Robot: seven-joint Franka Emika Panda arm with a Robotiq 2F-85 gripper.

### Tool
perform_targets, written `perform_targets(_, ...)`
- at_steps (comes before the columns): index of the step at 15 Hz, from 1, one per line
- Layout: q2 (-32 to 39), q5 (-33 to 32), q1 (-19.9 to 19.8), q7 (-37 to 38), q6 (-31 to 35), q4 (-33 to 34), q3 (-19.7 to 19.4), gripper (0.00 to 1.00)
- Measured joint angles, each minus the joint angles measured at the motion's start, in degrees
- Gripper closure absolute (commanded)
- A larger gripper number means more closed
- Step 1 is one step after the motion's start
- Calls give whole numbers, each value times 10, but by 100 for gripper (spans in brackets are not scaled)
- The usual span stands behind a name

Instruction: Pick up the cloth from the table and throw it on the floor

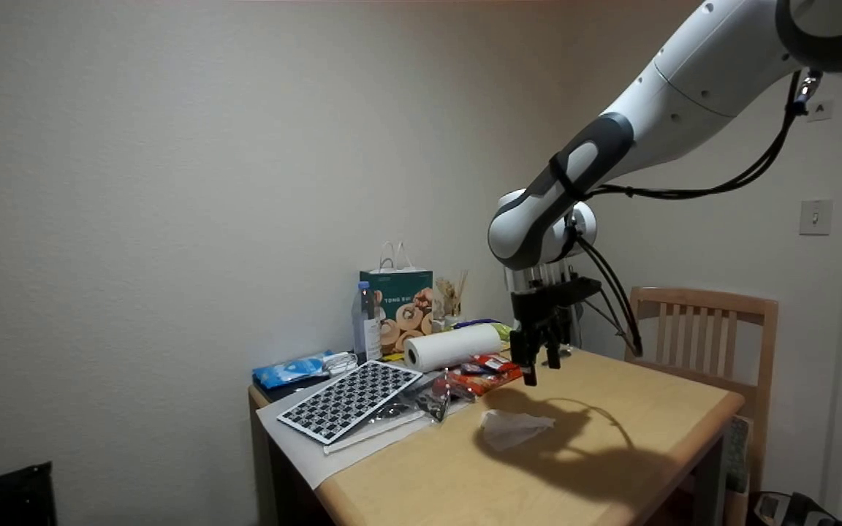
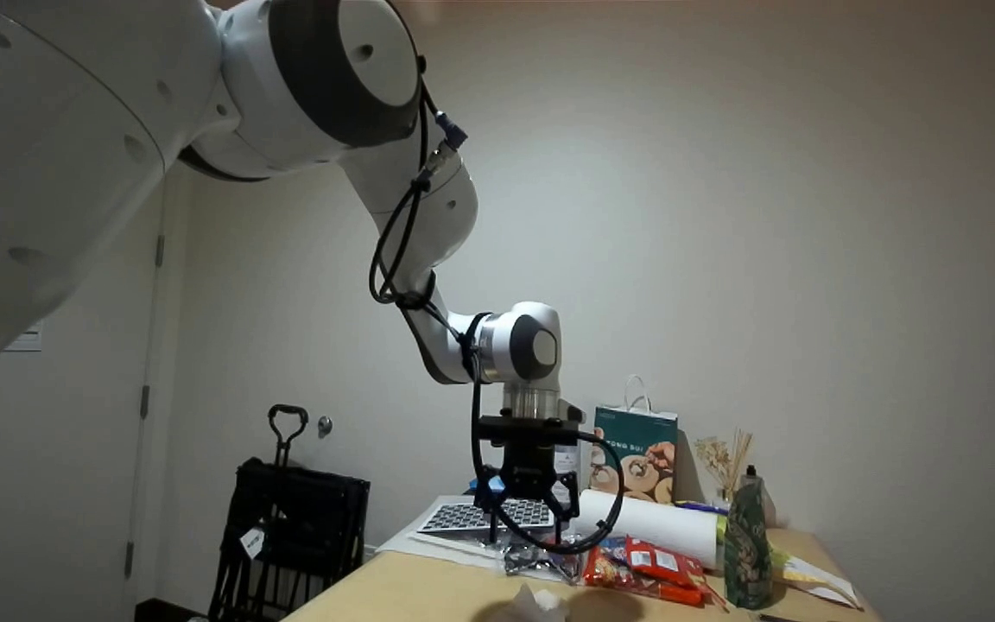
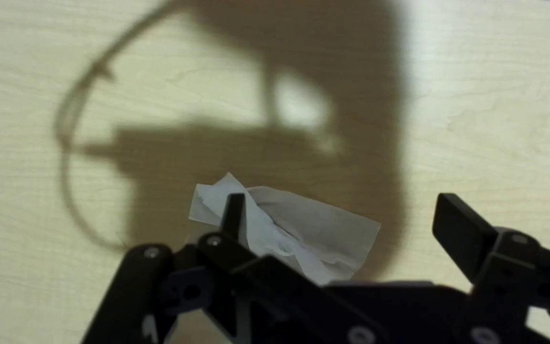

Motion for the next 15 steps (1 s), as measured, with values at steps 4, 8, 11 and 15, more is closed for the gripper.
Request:
perform_targets(4, 63, -5, 0, 0, -51, 69, 5, 0)
perform_targets(8, 165, -14, 0, -1, -136, 191, 12, 0)
perform_targets(11, 184, -14, 0, 0, -139, 209, 13, 0)
perform_targets(15, 182, -14, 0, 0, -137, 209, 13, 0)
